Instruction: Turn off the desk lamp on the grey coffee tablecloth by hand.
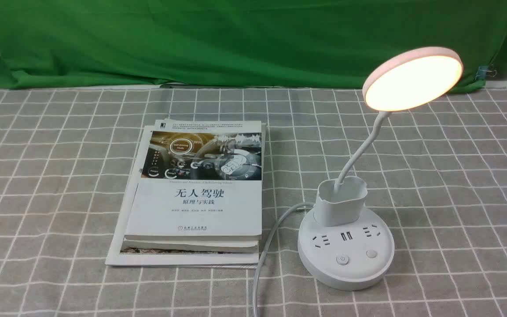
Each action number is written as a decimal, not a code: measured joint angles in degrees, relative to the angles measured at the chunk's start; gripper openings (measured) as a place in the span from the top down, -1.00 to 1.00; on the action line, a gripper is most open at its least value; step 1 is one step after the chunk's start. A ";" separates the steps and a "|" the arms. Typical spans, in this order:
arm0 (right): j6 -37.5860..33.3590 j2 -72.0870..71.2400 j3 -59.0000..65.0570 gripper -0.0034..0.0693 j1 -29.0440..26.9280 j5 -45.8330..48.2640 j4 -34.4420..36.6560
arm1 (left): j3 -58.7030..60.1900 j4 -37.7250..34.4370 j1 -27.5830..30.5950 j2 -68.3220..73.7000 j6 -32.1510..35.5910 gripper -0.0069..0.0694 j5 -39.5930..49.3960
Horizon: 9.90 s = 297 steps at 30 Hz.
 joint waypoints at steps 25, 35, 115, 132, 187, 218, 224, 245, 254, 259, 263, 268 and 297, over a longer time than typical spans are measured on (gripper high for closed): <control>0.00 0.00 0.00 0.64 0.00 0.00 0.00 | 0.00 0.00 0.00 0.00 0.00 0.82 0.00; 0.00 0.00 0.00 0.64 0.00 -3.47 0.00 | 0.00 0.00 0.00 0.00 0.00 0.82 0.00; 4.66 92.91 -51.48 0.67 29.63 13.52 4.17 | 0.00 0.00 0.00 0.00 0.00 0.82 0.00; 4.66 94.82 -54.01 0.67 29.63 15.71 4.56 | 0.00 0.00 0.00 0.00 0.00 0.82 0.00; 5.77 90.81 -47.11 0.61 29.63 10.08 4.67 | 0.00 0.00 0.00 0.00 0.07 0.82 0.00; 9.04 37.12 -46.75 0.81 25.59 36.89 1.48 | 0.00 0.00 0.00 0.00 0.01 0.82 0.00; 9.10 33.59 -46.75 0.81 25.59 36.04 1.14 | 0.00 0.00 0.00 0.00 0.01 0.82 0.00; -4.82 7.02 -21.74 0.81 4.14 7.68 -2.02 | 0.00 0.00 0.00 0.00 0.01 0.82 0.00; -1.11 0.04 -0.64 0.80 1.55 -4.68 -1.96 | 0.00 0.00 0.00 0.00 0.01 0.82 -0.02; 3.16 -0.01 0.02 0.80 1.55 -0.56 -1.96 | 0.00 0.00 0.00 0.00 0.01 0.82 -0.02; 3.76 -0.01 0.02 0.80 1.55 0.58 -1.96 | 0.00 0.00 0.00 0.00 0.01 0.82 -0.02; 4.48 -0.01 0.02 0.80 1.55 0.48 -1.96 | 0.00 0.00 0.00 0.00 0.01 0.82 -0.02; 4.54 -0.01 0.02 0.80 1.55 0.26 -1.80 | 0.00 0.00 0.00 0.00 0.02 0.82 -0.02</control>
